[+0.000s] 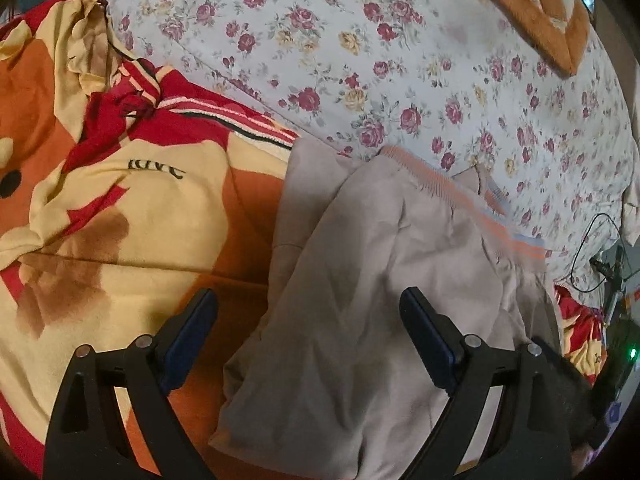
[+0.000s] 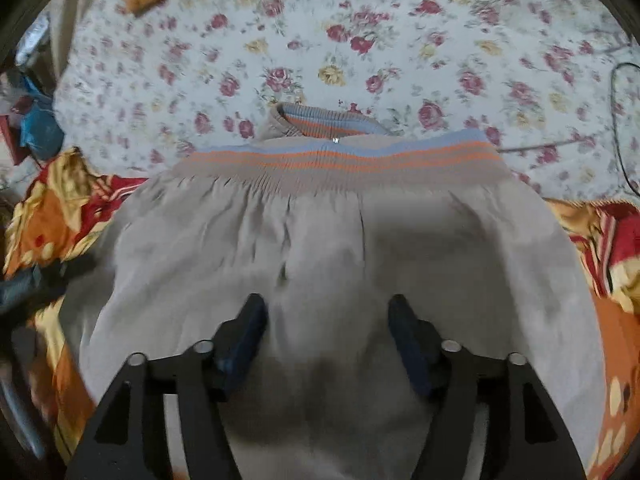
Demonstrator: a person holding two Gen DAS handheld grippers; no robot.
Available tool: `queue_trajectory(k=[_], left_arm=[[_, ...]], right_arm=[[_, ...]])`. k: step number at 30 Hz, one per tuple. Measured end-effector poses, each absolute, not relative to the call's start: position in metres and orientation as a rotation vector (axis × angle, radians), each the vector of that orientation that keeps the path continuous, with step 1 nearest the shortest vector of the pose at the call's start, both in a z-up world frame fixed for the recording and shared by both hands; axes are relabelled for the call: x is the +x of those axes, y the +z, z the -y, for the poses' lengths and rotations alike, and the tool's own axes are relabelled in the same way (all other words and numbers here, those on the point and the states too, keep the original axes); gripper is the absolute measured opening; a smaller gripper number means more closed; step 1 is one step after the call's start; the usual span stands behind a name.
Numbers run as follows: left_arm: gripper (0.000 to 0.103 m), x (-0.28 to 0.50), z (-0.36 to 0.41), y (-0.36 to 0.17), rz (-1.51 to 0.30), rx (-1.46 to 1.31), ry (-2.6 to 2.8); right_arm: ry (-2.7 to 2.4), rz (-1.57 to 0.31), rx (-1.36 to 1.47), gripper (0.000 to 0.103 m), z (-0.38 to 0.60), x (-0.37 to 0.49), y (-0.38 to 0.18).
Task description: Fold large clothes
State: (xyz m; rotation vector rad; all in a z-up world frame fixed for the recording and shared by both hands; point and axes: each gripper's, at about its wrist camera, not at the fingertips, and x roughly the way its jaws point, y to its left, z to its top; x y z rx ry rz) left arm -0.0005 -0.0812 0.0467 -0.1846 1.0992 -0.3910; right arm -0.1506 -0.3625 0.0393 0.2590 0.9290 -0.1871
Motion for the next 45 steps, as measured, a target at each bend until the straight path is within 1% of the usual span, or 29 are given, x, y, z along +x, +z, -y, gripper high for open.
queue_trajectory(k=[3,8,11,12,17,21,23,24,25,26,29,31,32,33,34,35,39,43,45], left_arm=[[0.093,0.0,0.087,0.036,-1.13,-0.15,-0.378],[0.093,0.002,0.085,0.023,-1.145,-0.133,-0.35],[0.093,0.001,0.089,0.022,-1.131,-0.124,-0.343],[0.093,0.0,0.09,0.021,-1.123,-0.12,-0.341],[0.093,0.0,0.094,0.02,-1.089,-0.096,-0.333],[0.092,0.001,0.094,0.021,-1.072,-0.099,-0.32],[0.079,0.001,0.099,0.023,-1.057,-0.087,-0.346],[0.065,0.001,0.103,0.024,-1.053,-0.071,-0.369],[0.055,-0.002,0.107,0.026,-1.053,-0.055,-0.387],[0.053,-0.004,0.111,0.027,-1.061,-0.036,-0.409],[0.053,-0.005,0.113,0.027,-1.075,-0.016,-0.406],[0.056,-0.001,0.104,0.025,-1.108,-0.071,-0.389],[0.056,0.002,0.099,0.025,-1.122,-0.109,-0.389],[0.058,0.004,0.093,0.026,-1.134,-0.144,-0.392],[0.064,0.005,0.088,0.027,-1.141,-0.17,-0.389],[0.065,0.006,0.084,0.027,-1.139,-0.182,-0.381],[0.066,0.005,0.085,0.023,-1.142,-0.192,-0.398],[0.064,0.001,0.099,0.017,-1.164,-0.252,-0.538],[0.064,-0.007,0.109,0.017,-1.143,-0.178,-0.563]], right_arm=[[-0.17,-0.962,0.233,0.068,0.359,-0.151,0.032],[-0.135,-0.908,0.183,0.069,0.352,-0.172,0.065],[-0.133,-0.895,0.151,0.081,0.353,-0.196,0.069],[-0.131,-0.898,0.153,0.081,0.355,-0.201,0.069],[-0.144,-0.822,0.284,0.081,0.384,-0.209,0.067],[-0.117,-0.813,0.411,0.081,0.406,-0.204,0.06],[-0.121,-0.825,0.434,0.081,0.411,-0.204,0.055],[-0.123,-0.829,0.441,0.081,0.412,-0.203,0.054],[-0.12,-0.832,0.447,0.081,0.413,-0.202,0.053],[-0.12,-0.833,0.447,0.081,0.413,-0.201,0.052],[-0.115,-0.834,0.438,0.081,0.411,-0.199,0.052],[-0.111,-0.838,0.435,0.081,0.412,-0.199,0.051],[-0.108,-0.838,0.437,0.082,0.412,-0.199,0.051],[-0.107,-0.837,0.438,0.082,0.413,-0.2,0.052],[-0.107,-0.837,0.438,0.082,0.413,-0.2,0.052],[-0.106,-0.838,0.438,0.082,0.414,-0.199,0.052],[-0.109,-0.84,0.438,0.082,0.414,-0.198,0.052],[-0.103,-0.839,0.427,0.082,0.413,-0.198,0.053],[-0.101,-0.84,0.437,0.082,0.414,-0.198,0.052]])
